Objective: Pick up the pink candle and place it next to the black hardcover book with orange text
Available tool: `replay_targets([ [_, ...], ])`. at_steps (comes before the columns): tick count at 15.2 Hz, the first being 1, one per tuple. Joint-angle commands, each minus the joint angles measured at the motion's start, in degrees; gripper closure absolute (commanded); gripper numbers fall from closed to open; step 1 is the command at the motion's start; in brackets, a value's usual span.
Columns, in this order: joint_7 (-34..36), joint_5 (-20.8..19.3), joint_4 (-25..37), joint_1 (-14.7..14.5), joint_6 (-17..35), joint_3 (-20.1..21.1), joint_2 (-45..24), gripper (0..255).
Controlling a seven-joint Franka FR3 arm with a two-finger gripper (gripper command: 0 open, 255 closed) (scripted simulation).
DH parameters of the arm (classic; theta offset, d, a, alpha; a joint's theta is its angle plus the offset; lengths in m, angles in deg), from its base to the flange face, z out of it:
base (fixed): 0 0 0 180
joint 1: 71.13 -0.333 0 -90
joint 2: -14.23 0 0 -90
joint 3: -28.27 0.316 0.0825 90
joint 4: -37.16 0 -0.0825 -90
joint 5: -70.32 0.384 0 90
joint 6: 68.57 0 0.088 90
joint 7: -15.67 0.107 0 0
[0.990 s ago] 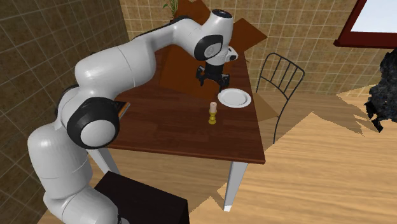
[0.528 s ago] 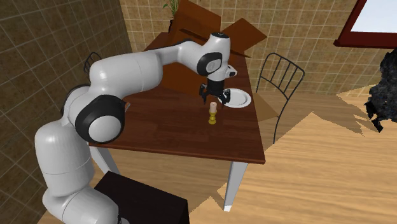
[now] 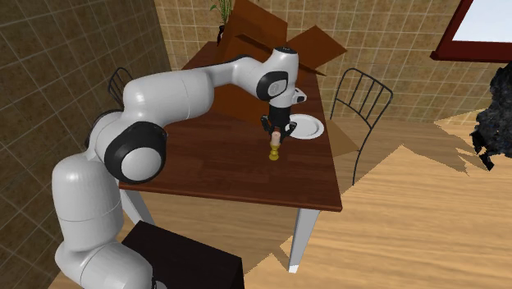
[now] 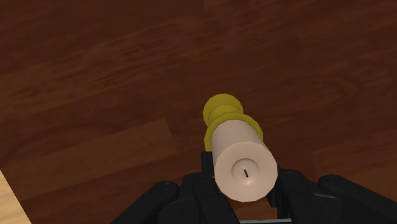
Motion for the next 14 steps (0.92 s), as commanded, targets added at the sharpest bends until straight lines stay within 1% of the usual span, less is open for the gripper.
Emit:
replay_targets([
  [1,0.02,-0.04,-0.08,-0.11,-0.09,0.12,-0.16,255],
  [7,-0.01,0.04,-0.16,-0.10,0.14,0.13,-0.33,255],
  [14,0.20,0.25,6.23,0.61,-5.58,-0.01,-1.02,255],
])
